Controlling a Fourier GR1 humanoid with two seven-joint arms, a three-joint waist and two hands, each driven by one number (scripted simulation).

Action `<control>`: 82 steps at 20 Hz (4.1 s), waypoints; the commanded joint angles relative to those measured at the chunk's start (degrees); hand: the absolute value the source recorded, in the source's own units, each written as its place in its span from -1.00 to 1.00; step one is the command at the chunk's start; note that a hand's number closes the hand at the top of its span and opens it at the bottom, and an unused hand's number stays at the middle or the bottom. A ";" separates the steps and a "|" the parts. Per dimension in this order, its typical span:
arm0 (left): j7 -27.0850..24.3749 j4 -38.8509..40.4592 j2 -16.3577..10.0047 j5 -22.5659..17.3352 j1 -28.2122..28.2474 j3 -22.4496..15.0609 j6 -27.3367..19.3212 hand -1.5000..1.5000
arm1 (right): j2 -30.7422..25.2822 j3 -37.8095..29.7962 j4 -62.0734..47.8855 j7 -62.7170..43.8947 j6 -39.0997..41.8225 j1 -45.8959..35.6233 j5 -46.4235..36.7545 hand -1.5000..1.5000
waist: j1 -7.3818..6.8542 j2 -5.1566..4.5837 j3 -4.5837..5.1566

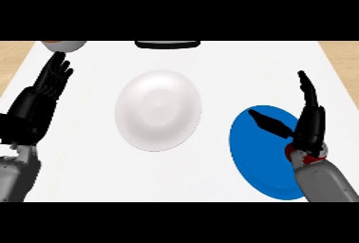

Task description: Pick the can from the plate and place it in the plate

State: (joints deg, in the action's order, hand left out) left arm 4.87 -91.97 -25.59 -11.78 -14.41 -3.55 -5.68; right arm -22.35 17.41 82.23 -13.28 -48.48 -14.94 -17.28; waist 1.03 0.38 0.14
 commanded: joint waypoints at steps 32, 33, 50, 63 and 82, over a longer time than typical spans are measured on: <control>1.25 -0.66 1.32 0.65 -0.34 1.90 2.74 0.00 | -19.82 5.82 8.67 -65.50 52.39 -2.91 5.49 -1.00 | -1.34 -0.28 -0.10; 0.79 1.62 1.28 0.93 -2.79 2.71 2.62 0.00 | -19.76 5.34 8.61 -65.79 52.94 -3.07 5.92 -1.00 | -0.94 -0.36 -0.09; 1.64 -1.50 3.37 3.27 -0.36 3.63 4.53 0.00 | -9.57 4.31 -3.90 -56.23 50.32 2.28 -0.82 -1.00 | -1.34 -0.37 -0.14; 0.12 4.26 4.94 4.20 -2.90 6.23 6.36 0.00 | -11.65 6.45 5.17 -47.89 41.69 11.88 -21.31 1.00 | 0.01 -0.22 -0.10; 0.03 2.93 6.08 5.88 -1.70 6.15 6.71 0.00 | -0.71 22.86 44.93 -47.72 36.73 24.50 -56.70 1.00 | -0.41 -0.29 -0.09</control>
State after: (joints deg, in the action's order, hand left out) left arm 5.75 -91.35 -20.39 -6.80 -14.84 3.03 1.27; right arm -26.93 36.66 122.09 -59.94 -11.18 12.30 -70.27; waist 0.58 0.25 0.11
